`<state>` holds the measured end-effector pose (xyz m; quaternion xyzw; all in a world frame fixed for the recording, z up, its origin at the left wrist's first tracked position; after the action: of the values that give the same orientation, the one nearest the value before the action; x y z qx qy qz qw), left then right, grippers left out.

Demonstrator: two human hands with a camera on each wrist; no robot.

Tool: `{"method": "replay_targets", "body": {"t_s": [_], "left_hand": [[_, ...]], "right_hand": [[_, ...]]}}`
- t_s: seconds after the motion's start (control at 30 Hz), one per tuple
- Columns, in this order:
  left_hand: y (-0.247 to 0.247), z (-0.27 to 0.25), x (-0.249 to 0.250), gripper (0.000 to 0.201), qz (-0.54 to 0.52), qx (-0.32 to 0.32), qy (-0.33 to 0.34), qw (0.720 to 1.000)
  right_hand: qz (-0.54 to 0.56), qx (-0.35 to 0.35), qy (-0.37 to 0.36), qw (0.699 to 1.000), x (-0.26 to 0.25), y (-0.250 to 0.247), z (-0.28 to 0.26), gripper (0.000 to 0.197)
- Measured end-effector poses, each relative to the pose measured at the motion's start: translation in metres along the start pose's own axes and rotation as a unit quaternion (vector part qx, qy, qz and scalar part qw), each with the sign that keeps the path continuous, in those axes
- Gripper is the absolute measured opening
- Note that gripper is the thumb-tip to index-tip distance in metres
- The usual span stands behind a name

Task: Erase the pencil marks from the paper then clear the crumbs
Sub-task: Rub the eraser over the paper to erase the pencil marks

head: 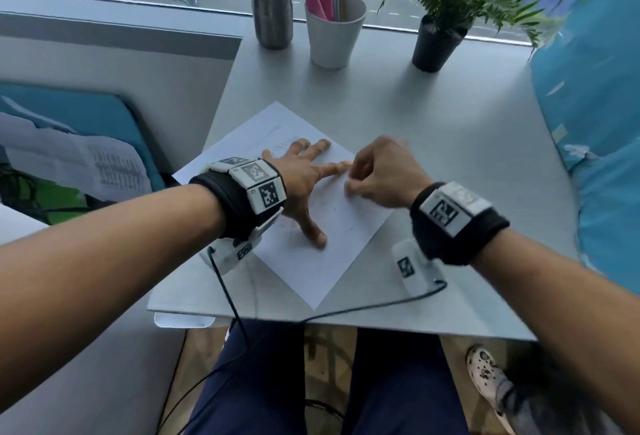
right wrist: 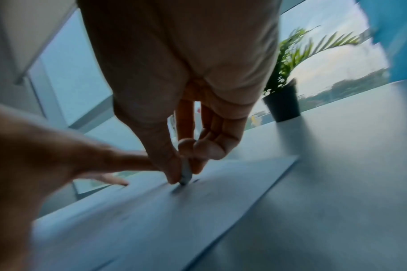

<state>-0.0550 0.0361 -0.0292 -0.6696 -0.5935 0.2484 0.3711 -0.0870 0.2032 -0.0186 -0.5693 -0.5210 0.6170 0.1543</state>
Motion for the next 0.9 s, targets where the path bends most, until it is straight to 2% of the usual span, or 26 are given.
{"method": "replay_targets", "body": {"t_s": [0.1, 0.13, 0.27, 0.37, 0.53, 0.63, 0.73, 0.83, 0.9], "left_hand": [[0.001, 0.002, 0.001, 0.141, 0.020, 0.010, -0.002, 1.000], [0.000, 0.001, 0.001, 0.141, 0.020, 0.010, -0.001, 1.000], [0.000, 0.003, 0.000, 0.140, 0.001, 0.004, 0.004, 1.000], [0.000, 0.004, -0.001, 0.137, 0.000, 0.007, 0.005, 1.000], [-0.001, 0.006, 0.010, 0.111, -0.020, 0.061, 0.008, 0.998], [0.000, 0.008, 0.013, 0.112, -0.034, 0.059, 0.017, 0.998], [0.001, 0.009, 0.011, 0.114, -0.033, 0.042, 0.024, 0.998], [0.000, 0.009, 0.011, 0.115, -0.029, 0.036, 0.019, 0.999], [0.001, 0.009, 0.012, 0.115, -0.026, 0.037, 0.016, 0.999]], "right_hand": [[-0.006, -0.076, -0.048, 0.996, -0.014, 0.017, -0.020, 0.005], [-0.007, -0.072, -0.039, 0.997, -0.009, 0.011, -0.013, 0.006], [0.003, 0.013, 0.032, 0.999, 0.023, -0.019, 0.019, 0.010], [-0.012, 0.011, 0.029, 0.999, 0.027, -0.018, 0.021, 0.008], [-0.007, 0.040, 0.046, 0.998, 0.032, -0.021, 0.024, 0.007], [-0.010, 0.038, 0.033, 0.999, 0.028, -0.016, 0.018, 0.006], [-0.006, -0.011, 0.002, 1.000, 0.019, -0.008, 0.009, 0.006], [0.010, 0.015, 0.029, 0.999, 0.027, -0.017, 0.017, 0.008], [0.006, 0.019, 0.022, 1.000, 0.026, -0.015, 0.015, 0.008]]}}
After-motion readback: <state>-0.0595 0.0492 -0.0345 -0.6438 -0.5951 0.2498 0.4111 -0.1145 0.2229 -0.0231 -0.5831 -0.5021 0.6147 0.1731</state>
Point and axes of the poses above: each hand's wrist, its own z-axis towards the middle knuckle, its own y-axis out of the palm, x = y × z, the point moved 1 cm from there along z, towards the middle knuckle, and after that the axes turned 4 degrees about -x, right-handed, at the moved point
